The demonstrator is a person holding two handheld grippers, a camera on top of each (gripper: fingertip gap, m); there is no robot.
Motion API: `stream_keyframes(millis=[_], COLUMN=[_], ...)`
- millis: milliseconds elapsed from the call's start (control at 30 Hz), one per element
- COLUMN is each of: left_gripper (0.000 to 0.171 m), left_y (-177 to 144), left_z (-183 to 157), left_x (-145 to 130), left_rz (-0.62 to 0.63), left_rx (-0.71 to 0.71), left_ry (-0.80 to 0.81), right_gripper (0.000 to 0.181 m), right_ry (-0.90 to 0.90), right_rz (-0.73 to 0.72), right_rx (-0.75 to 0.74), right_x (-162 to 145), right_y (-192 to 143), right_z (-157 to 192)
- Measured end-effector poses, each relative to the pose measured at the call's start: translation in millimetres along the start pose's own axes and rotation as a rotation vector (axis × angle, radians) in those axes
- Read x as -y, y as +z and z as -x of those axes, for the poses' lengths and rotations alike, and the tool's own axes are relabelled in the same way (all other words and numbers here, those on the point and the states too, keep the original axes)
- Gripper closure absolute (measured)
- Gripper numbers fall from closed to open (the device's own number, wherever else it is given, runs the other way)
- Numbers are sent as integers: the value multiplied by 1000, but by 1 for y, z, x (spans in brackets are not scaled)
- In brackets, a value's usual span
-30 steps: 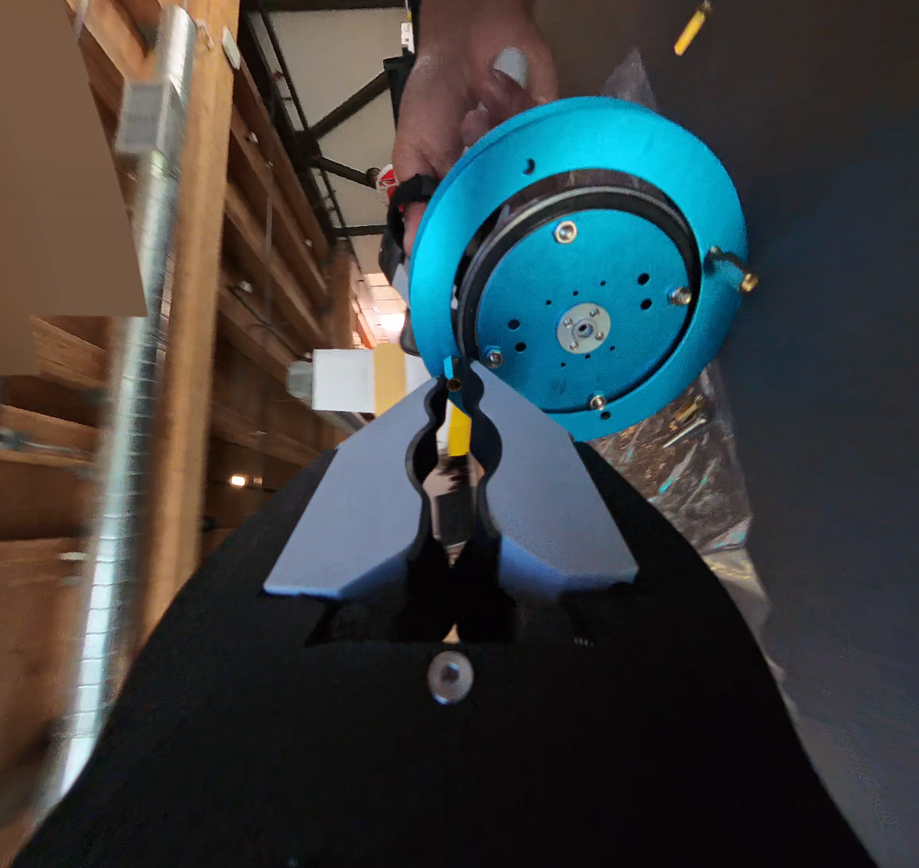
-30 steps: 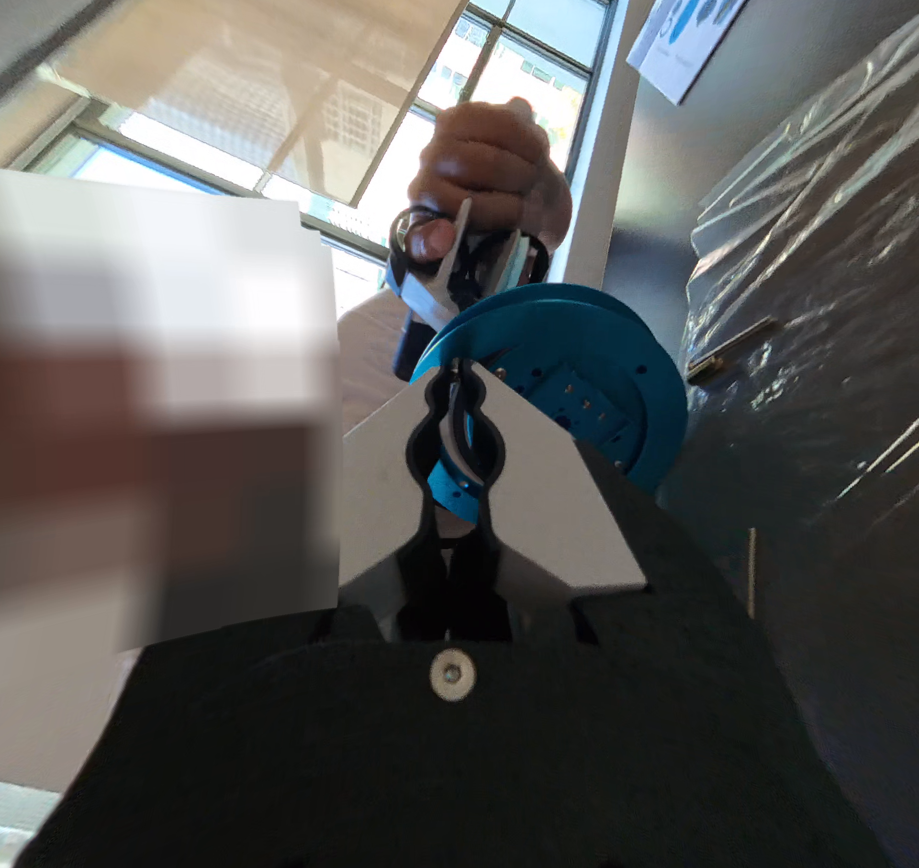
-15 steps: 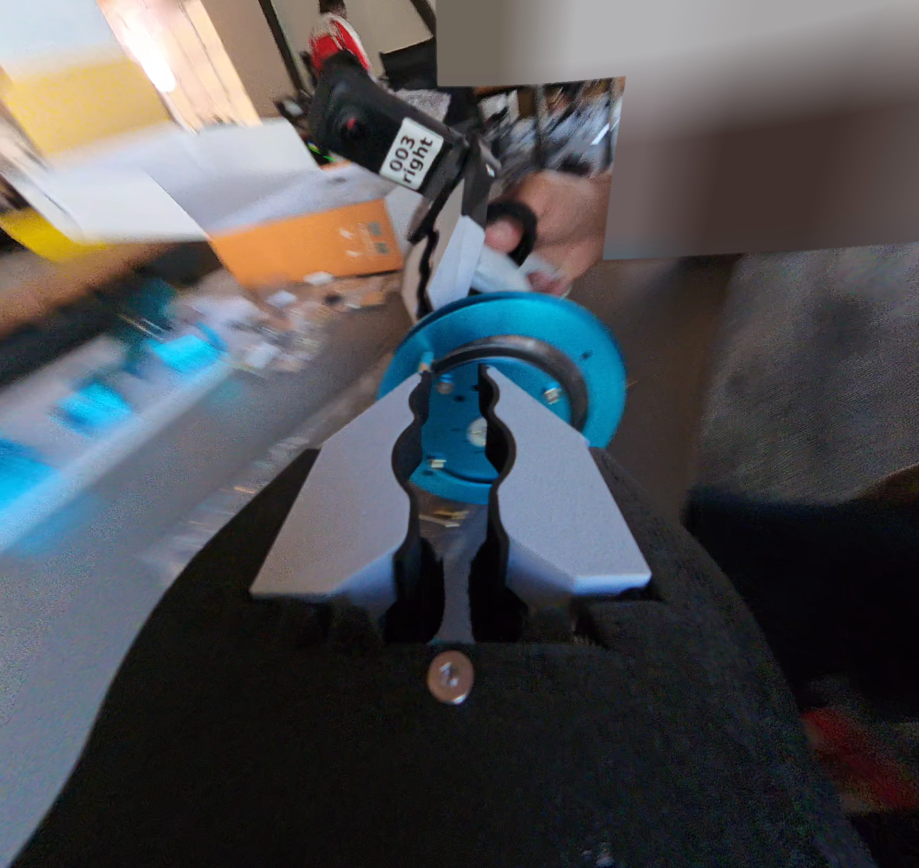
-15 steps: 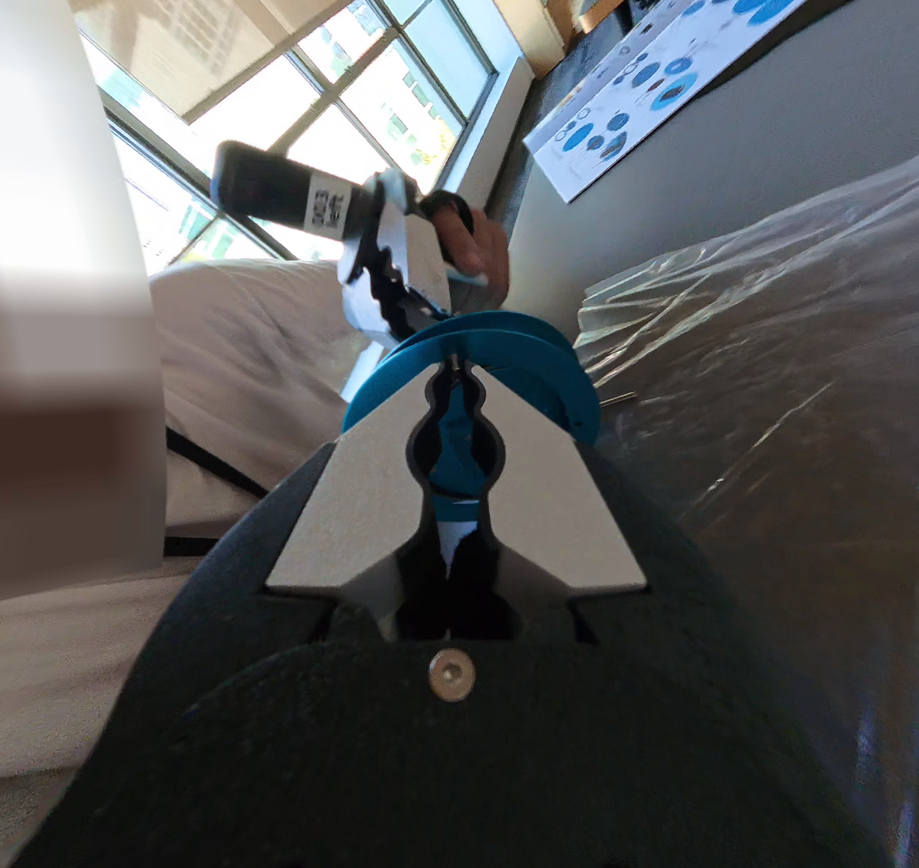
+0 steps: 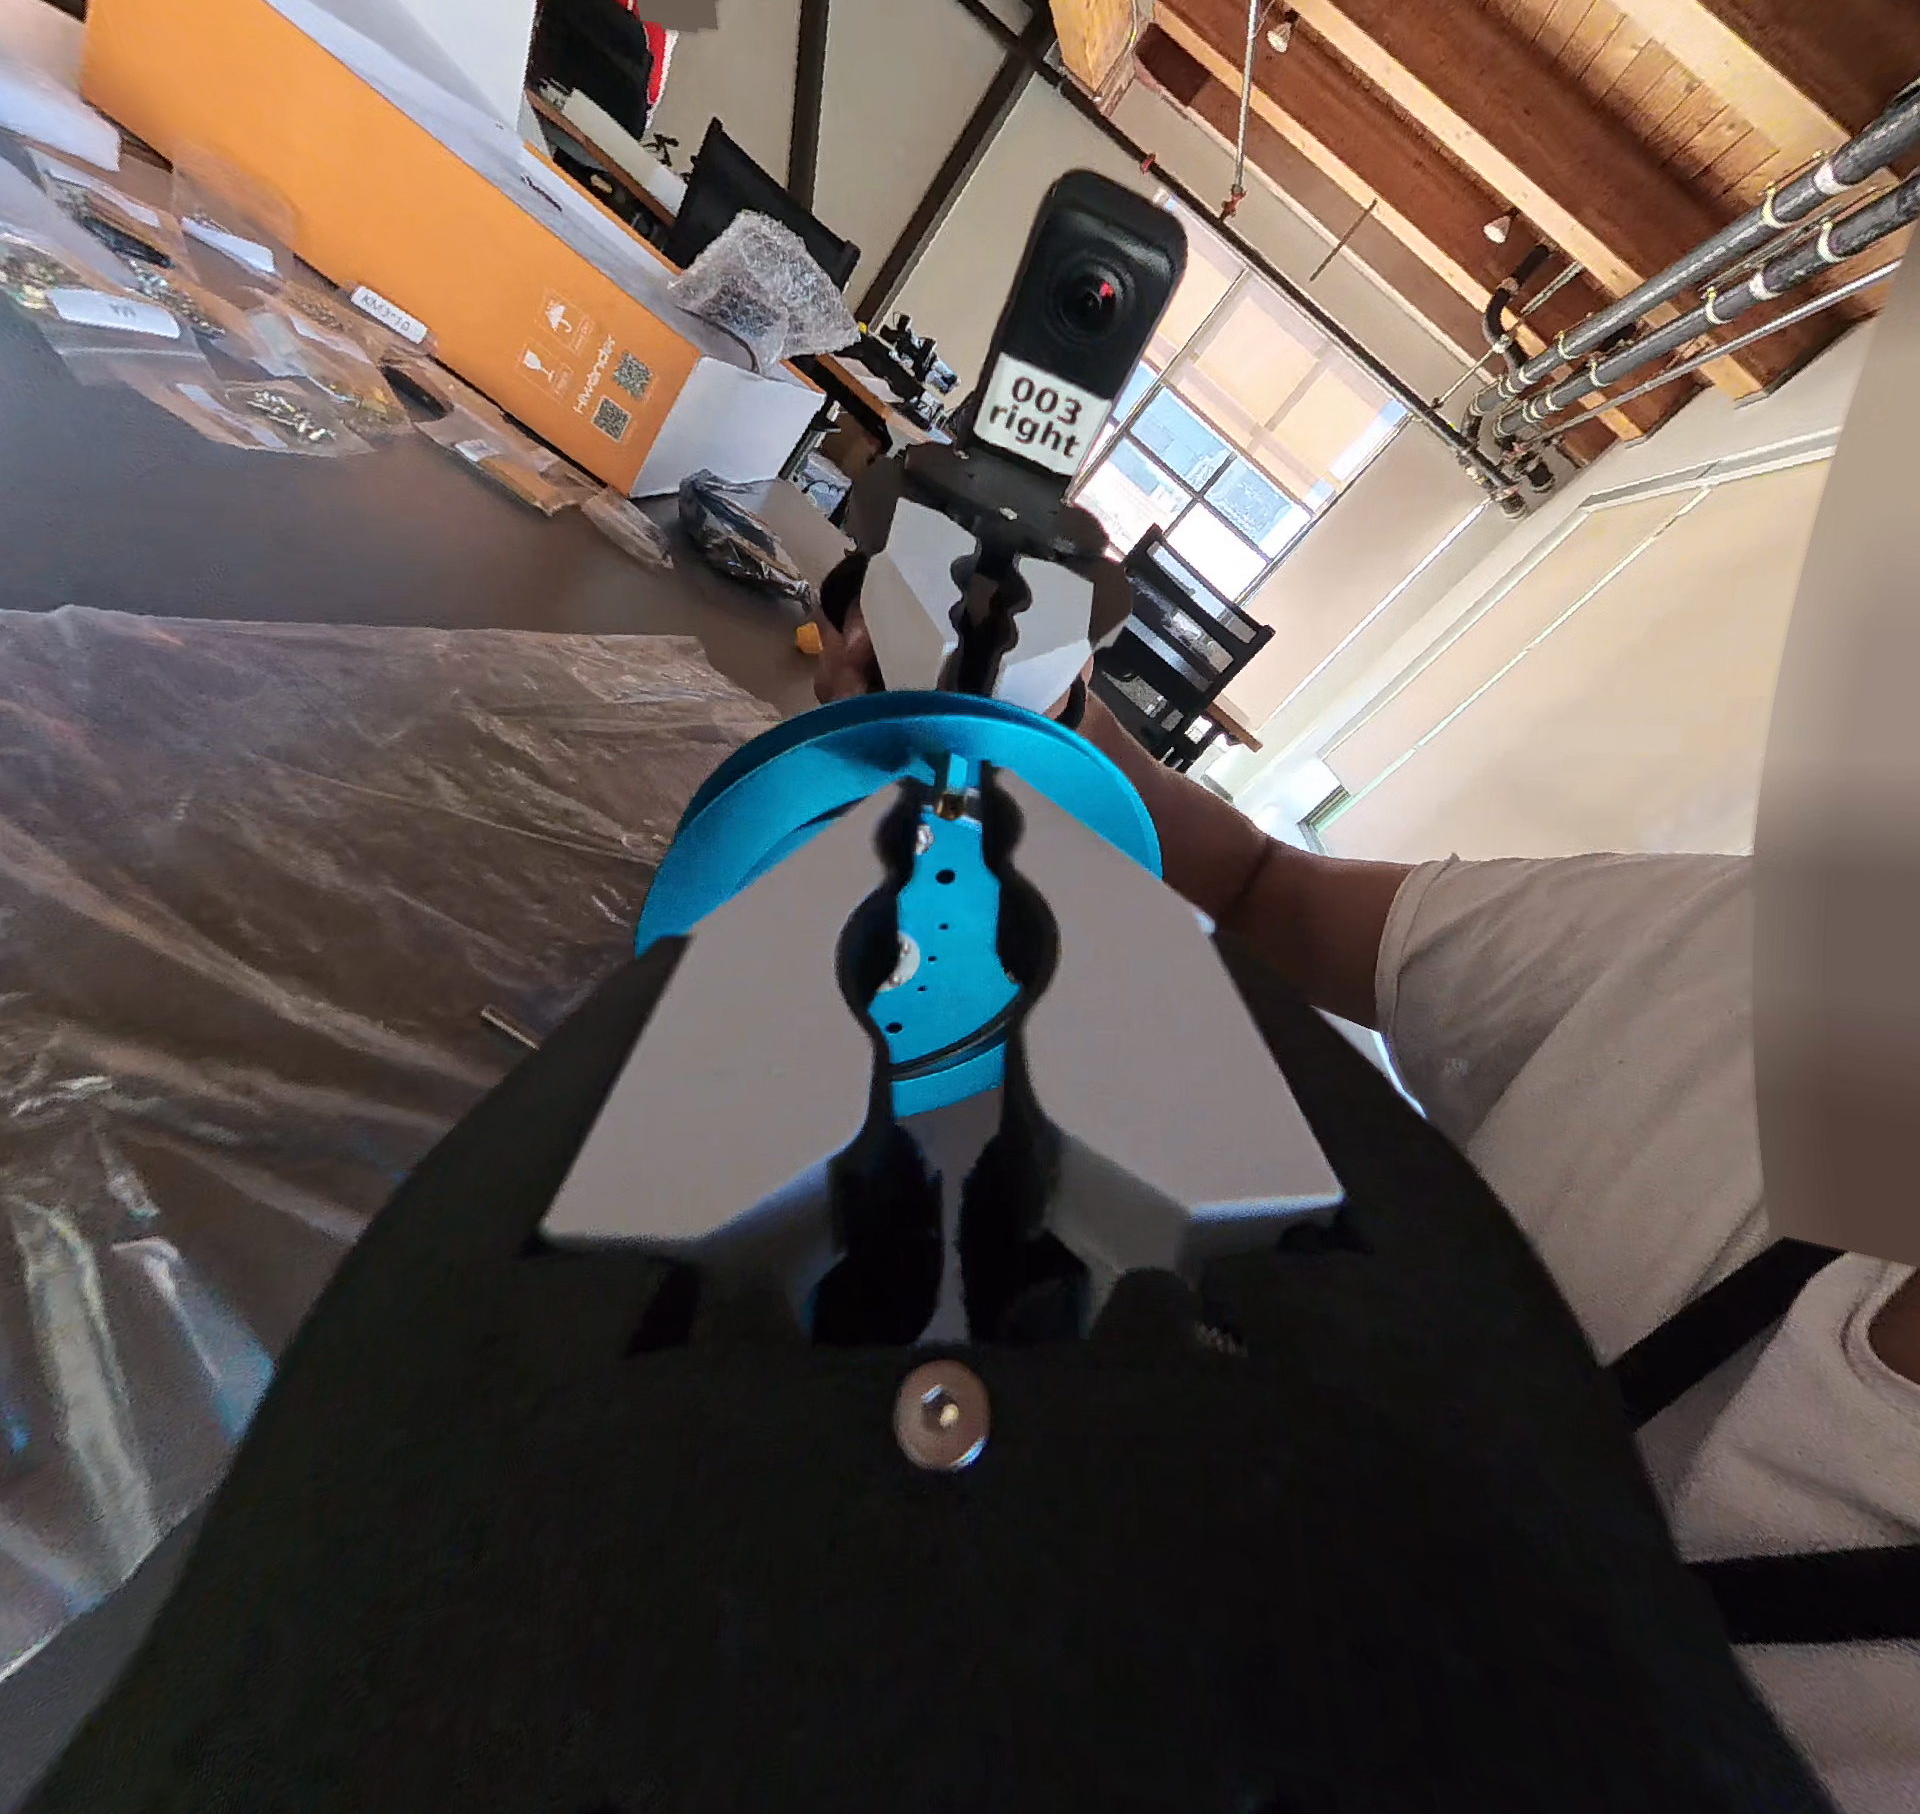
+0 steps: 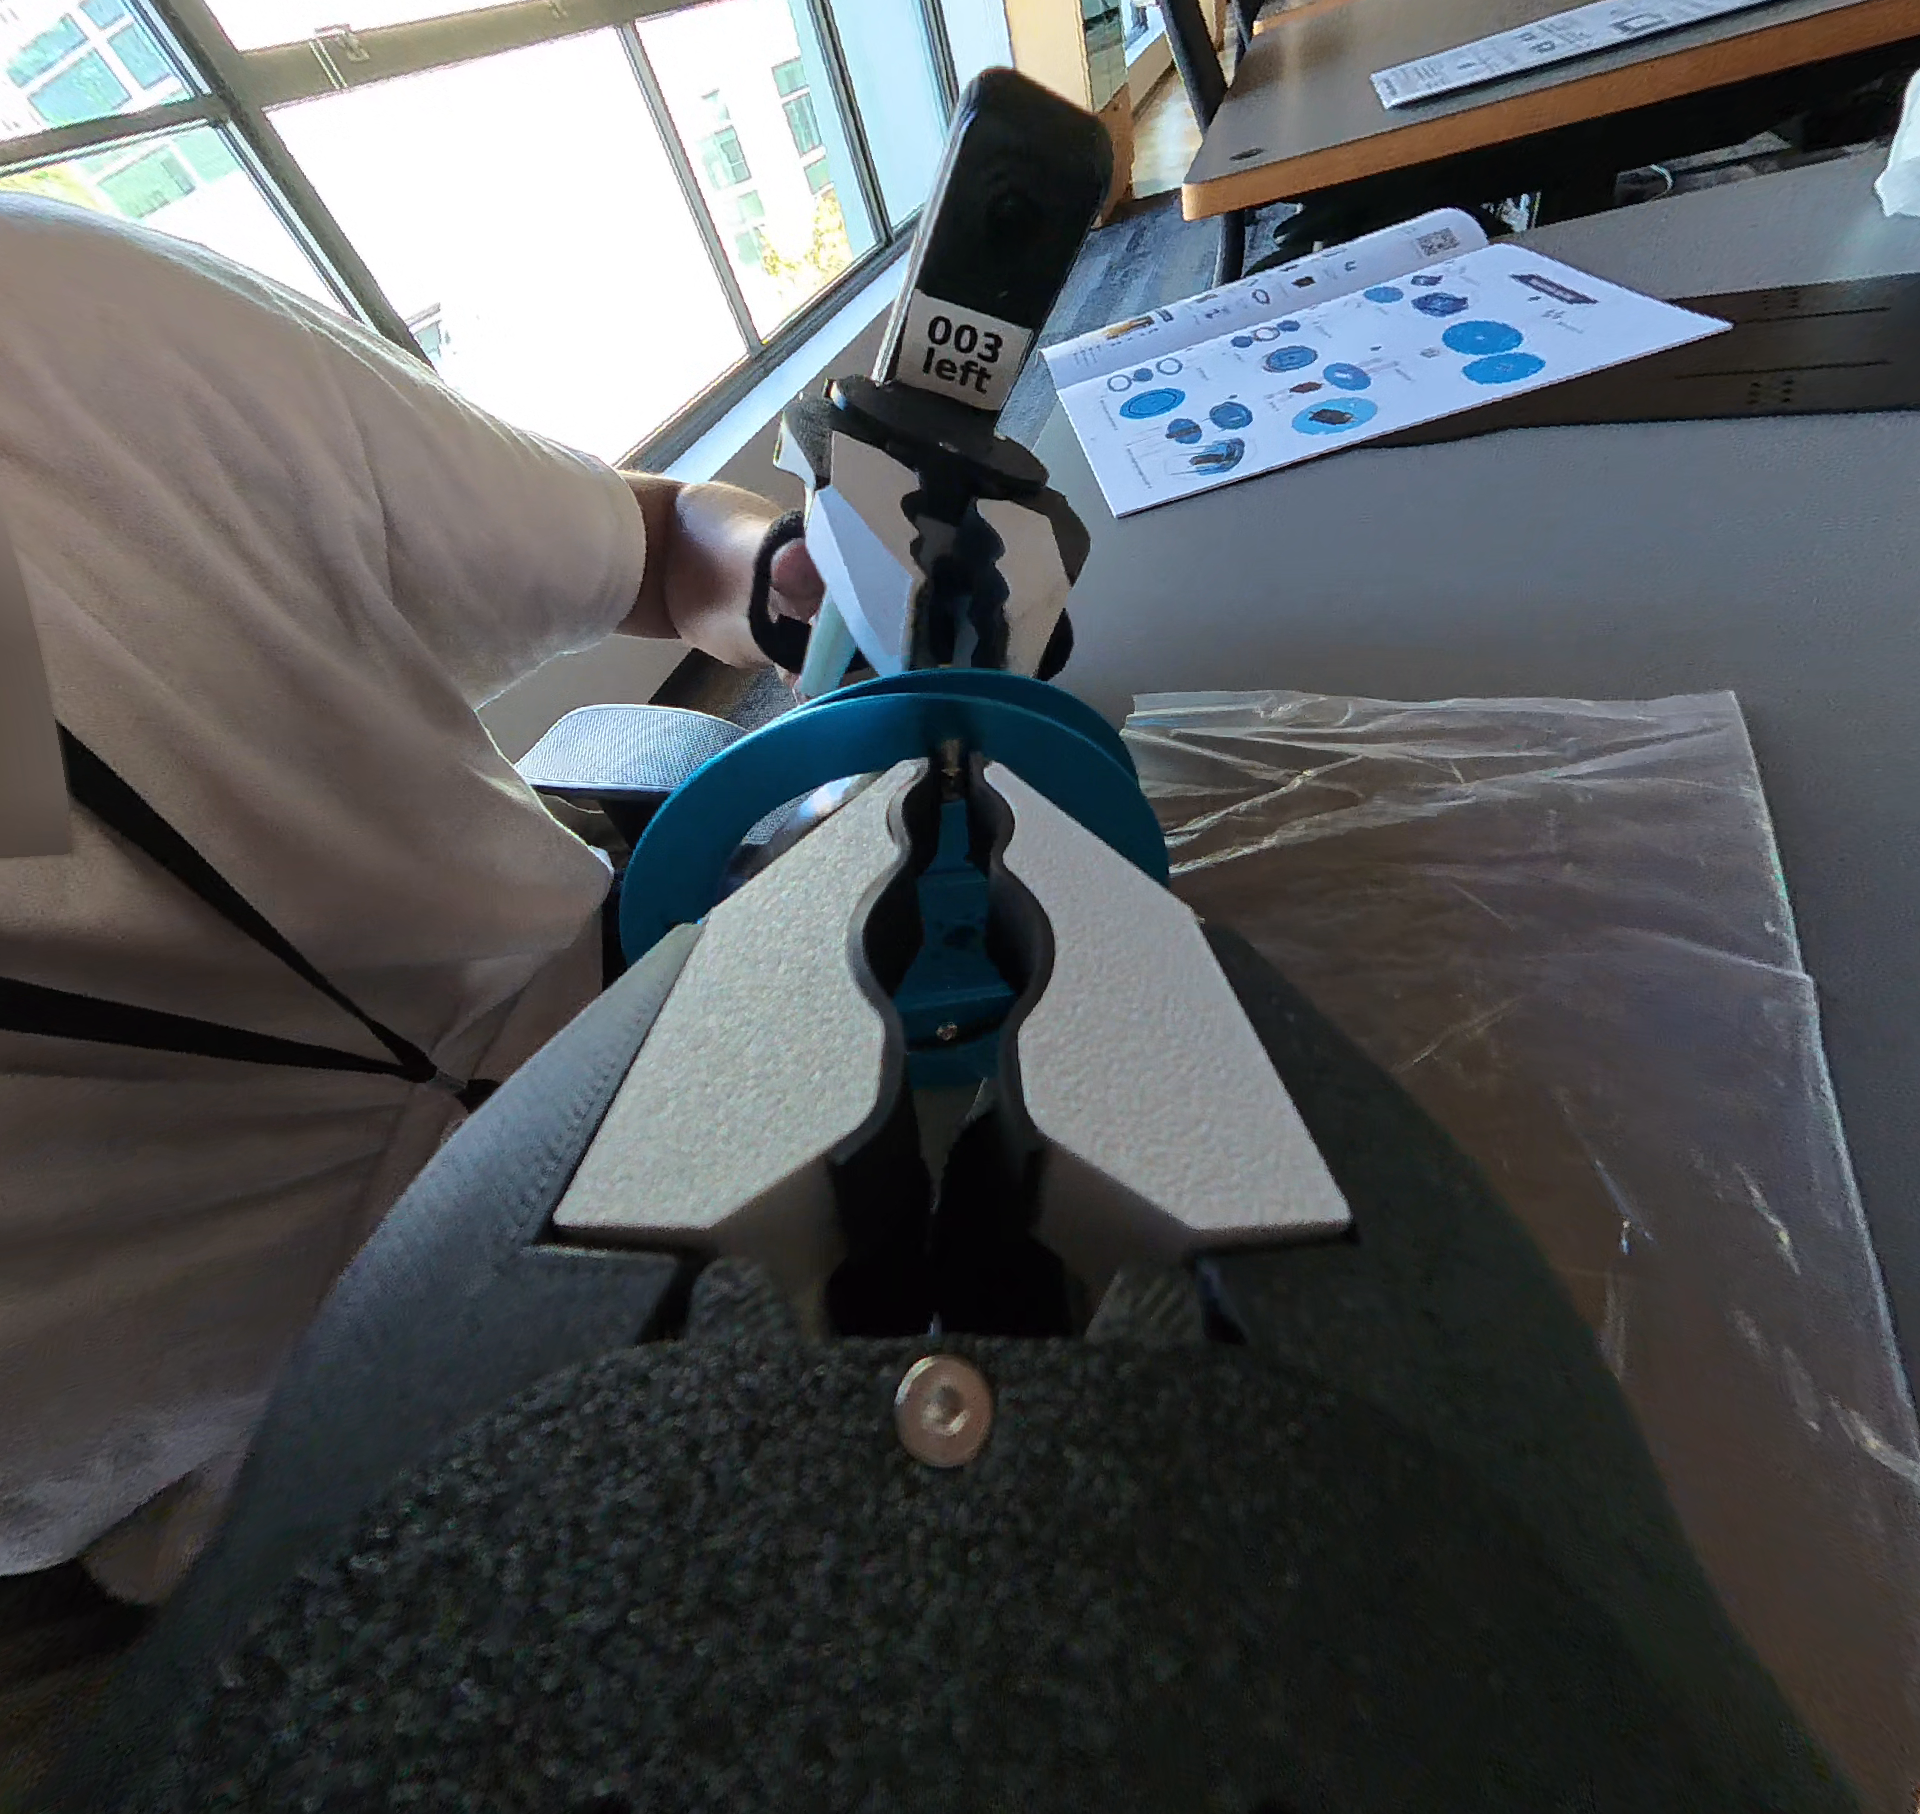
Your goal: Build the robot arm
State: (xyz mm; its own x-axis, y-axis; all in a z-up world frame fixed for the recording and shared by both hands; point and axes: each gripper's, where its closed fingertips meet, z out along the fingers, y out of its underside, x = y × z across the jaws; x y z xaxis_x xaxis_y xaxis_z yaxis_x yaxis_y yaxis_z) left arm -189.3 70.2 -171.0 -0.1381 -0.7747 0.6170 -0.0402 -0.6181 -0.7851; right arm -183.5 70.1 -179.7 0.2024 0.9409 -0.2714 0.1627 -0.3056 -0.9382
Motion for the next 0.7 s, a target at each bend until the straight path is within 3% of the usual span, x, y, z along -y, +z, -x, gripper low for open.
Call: stream_keyframes(millis=[133, 233, 367, 633, 700], left_gripper=[167, 167, 168, 171, 171], left_y=[1, 1, 2, 5, 6], left_z=[-4, -9, -16, -18, -17], left_x=[-1, -5, -12, -12, -11], left_rz=[13, 49, 116, 272, 300], left_rx=[13, 60, 191, 499, 536], left_ry=[89, 339, 863, 2104, 2277], right_gripper=[178, 179, 178, 178, 179], right_ry=[0, 106, 321, 538, 541], right_rz=[11, 16, 35, 25, 19], right_rx=[-1, 48, 141, 261, 260], right_x=[-1, 1, 2, 2, 2], right_y=[0, 0, -1, -3, -3], right_z=[1, 6, 13, 15, 15])
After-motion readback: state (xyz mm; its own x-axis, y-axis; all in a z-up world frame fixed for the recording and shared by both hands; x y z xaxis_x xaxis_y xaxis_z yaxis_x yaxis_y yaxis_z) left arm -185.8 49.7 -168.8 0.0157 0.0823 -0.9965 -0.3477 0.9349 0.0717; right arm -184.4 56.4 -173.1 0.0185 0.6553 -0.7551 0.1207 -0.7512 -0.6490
